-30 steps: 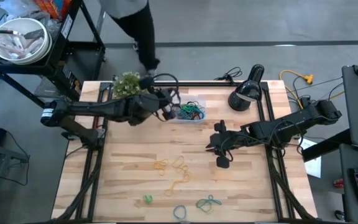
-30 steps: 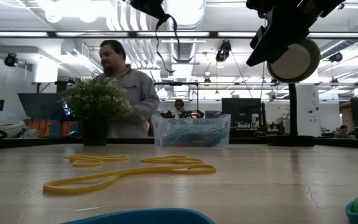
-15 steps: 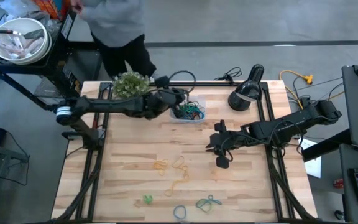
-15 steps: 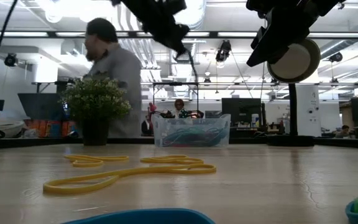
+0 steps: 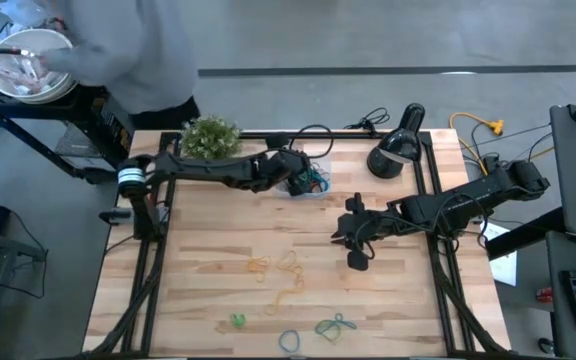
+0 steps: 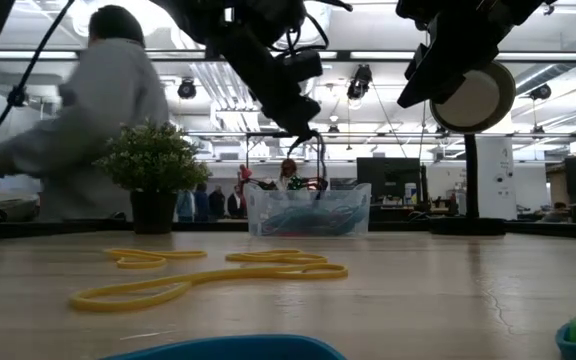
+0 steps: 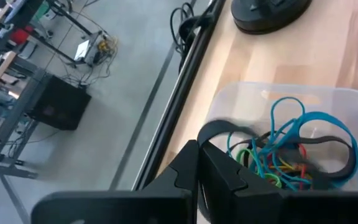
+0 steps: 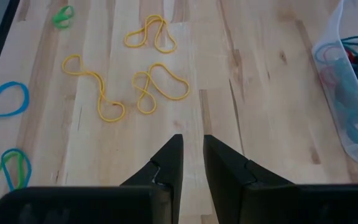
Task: Pick and place rubber bands into bin
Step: Put the black rubberband into the transparent bin
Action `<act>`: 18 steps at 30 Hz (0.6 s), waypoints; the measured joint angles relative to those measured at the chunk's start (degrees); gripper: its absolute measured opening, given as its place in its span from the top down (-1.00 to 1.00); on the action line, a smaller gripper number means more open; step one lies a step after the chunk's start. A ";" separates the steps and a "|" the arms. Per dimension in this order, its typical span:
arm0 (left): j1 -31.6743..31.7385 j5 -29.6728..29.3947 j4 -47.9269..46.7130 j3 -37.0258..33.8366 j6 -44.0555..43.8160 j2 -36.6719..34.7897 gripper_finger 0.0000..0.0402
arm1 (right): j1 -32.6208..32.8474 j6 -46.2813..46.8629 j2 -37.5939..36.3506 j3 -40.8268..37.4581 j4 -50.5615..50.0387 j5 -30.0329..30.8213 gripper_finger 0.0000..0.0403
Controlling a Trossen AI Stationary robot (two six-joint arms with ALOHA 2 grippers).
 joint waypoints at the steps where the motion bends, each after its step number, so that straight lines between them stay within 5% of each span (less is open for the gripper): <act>1: 0.03 -0.01 -0.03 -0.01 0.00 0.10 1.00 | 0.00 0.12 0.02 0.00 -0.02 0.00 0.71; 9: 1.14 5.64 -4.20 0.25 -0.35 0.15 0.97 | 0.00 0.12 0.02 0.00 -0.04 -0.02 0.71; 18: 1.88 9.31 -9.23 0.28 -6.03 0.15 0.54 | 0.00 0.10 0.02 0.00 0.04 0.00 0.71</act>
